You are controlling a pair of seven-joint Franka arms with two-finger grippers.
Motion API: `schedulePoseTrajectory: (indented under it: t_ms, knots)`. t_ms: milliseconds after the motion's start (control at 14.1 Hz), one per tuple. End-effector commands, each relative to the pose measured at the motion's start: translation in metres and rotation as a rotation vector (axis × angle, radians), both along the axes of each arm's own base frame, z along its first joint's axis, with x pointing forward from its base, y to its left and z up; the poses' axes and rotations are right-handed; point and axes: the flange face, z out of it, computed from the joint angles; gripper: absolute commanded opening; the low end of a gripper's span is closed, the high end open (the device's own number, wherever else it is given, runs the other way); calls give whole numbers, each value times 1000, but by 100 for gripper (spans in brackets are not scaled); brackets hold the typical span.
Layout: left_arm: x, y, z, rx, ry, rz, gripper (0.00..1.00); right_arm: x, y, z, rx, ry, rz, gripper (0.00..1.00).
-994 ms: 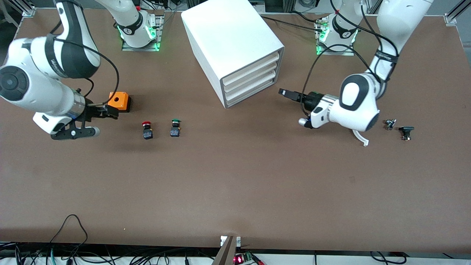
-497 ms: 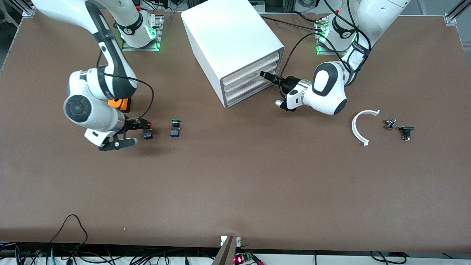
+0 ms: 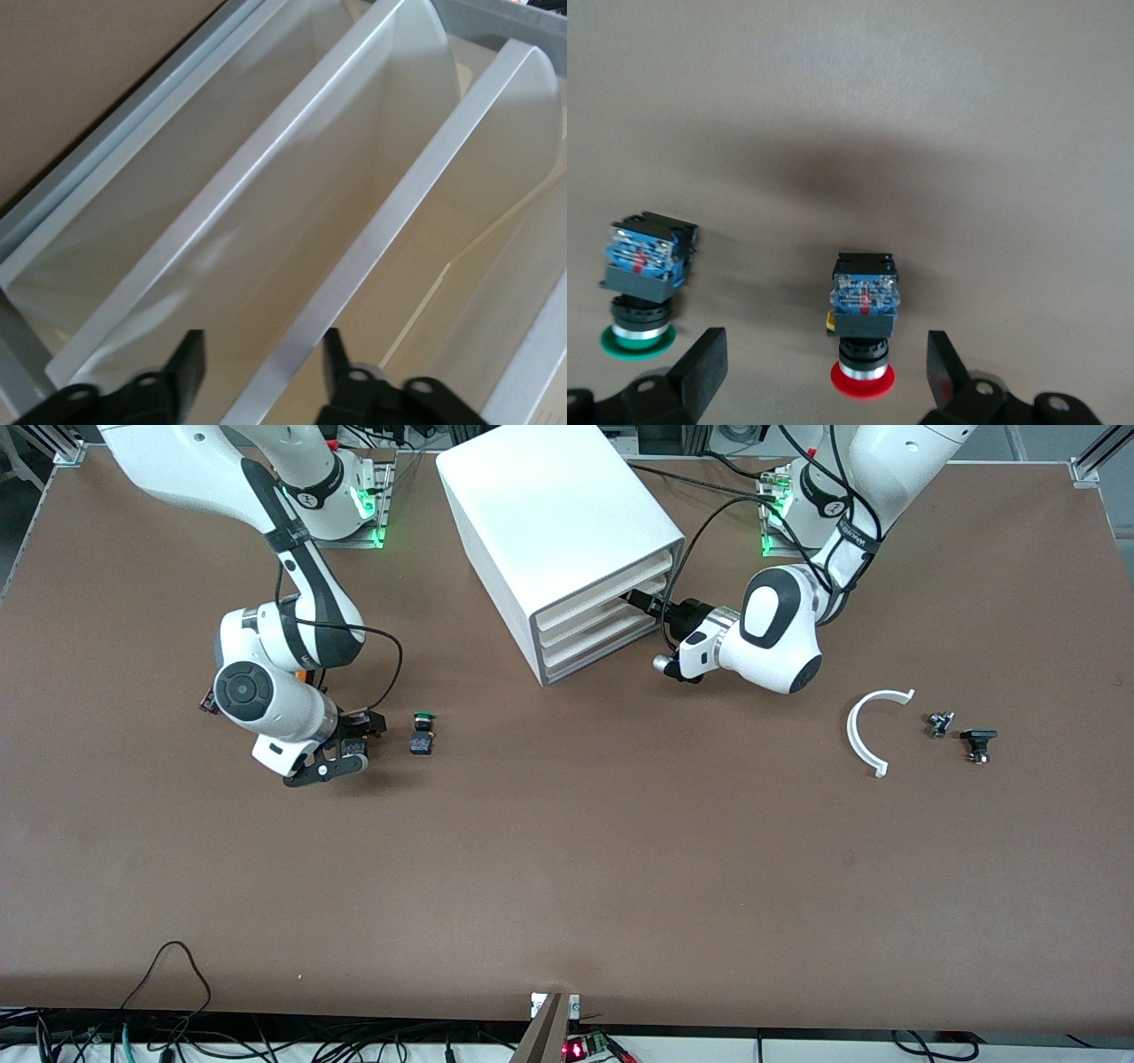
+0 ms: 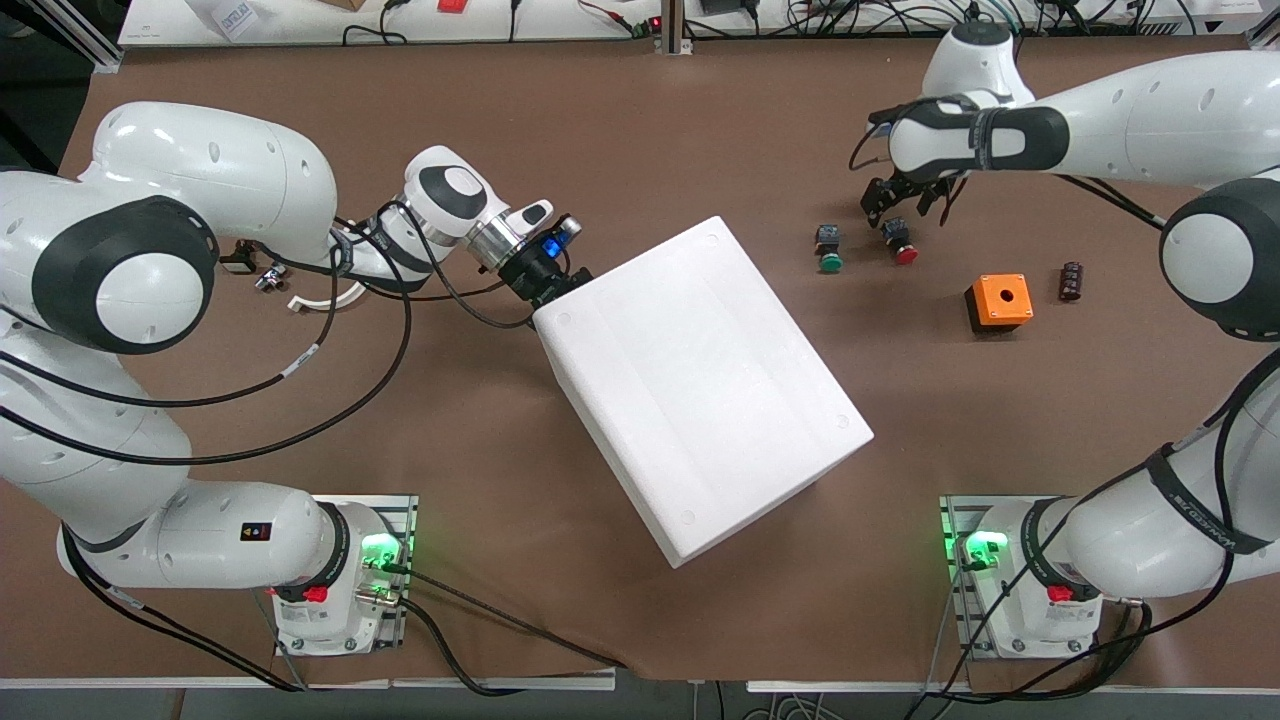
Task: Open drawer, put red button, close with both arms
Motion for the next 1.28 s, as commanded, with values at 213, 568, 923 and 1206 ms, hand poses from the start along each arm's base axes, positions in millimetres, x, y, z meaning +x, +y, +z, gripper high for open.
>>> schedulePoseTrajectory:
  t_ms: [213,568,923,1206]
  knots:
    - [22,22,10,20,-73,85,0,-23,-5,-15,8,-19,65,100]
    - [110,97,32,108,-270,314,0,-34,-7,-32,16,-41,66,100]
    - [119,104,47,114,-318,336,100,-36,-9,-39,16,-25,34,81]
    - [153,204,102,195,-470,494,100,-34,-9,-38,3,-28,-69,54]
